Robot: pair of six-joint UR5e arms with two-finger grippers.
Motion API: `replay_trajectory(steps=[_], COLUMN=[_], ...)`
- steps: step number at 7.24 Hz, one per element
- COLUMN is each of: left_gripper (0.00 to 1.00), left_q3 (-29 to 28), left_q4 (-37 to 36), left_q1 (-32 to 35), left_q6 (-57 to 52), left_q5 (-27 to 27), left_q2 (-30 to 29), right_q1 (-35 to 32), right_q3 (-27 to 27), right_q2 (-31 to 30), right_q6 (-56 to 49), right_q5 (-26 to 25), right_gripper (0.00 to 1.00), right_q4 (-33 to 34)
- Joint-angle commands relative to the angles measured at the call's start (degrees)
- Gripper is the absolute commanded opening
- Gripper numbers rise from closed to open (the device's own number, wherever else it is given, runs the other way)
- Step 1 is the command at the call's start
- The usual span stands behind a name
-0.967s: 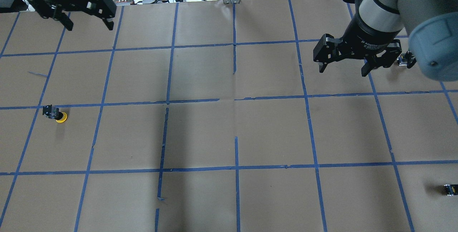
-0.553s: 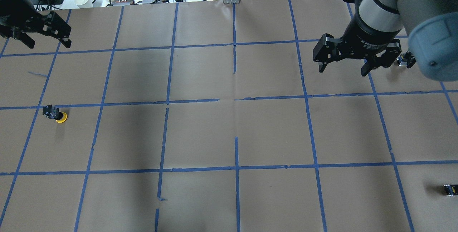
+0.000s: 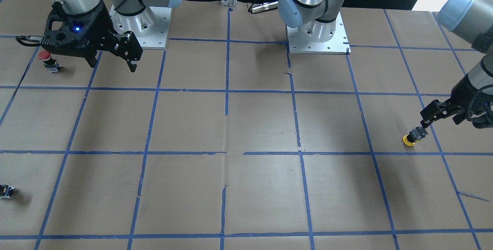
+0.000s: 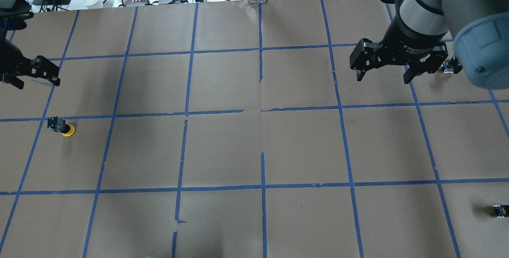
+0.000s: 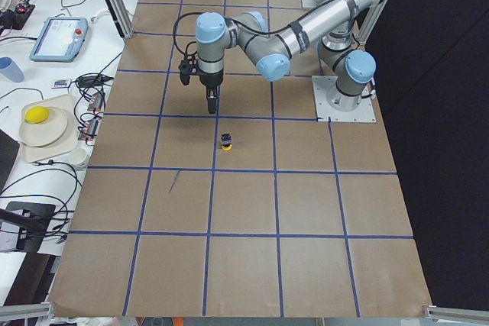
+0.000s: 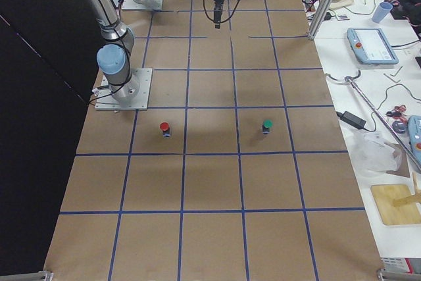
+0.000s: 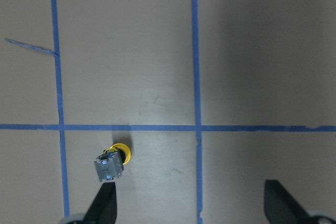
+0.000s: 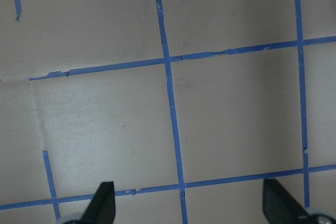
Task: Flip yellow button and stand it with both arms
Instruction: 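Lower the left gripper over the yellow button body and close on it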
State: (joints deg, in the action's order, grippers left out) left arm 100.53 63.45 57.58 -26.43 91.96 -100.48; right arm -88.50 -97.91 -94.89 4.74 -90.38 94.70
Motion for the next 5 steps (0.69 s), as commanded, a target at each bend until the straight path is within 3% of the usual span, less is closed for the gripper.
replay_trajectory(steps=[1, 5], left_gripper=[0.99, 0.98], left_q3=[6.7, 9.4], left_q4=[-7.4, -12.0], left_q1=[-3.6, -5.8], left_q6=[-0.6, -8.5], left_q5=[-1.9, -3.7], left_q2=[-1.5, -4.4], right_q1=[0.2, 0.3], right_q3=[0.0, 0.0], right_q2=[-0.1, -0.1], right_q6=[-1.3, -1.2], right_q5=[-1.0, -1.4], right_gripper=[1.0, 1.0], right_q4=[0.0, 0.8])
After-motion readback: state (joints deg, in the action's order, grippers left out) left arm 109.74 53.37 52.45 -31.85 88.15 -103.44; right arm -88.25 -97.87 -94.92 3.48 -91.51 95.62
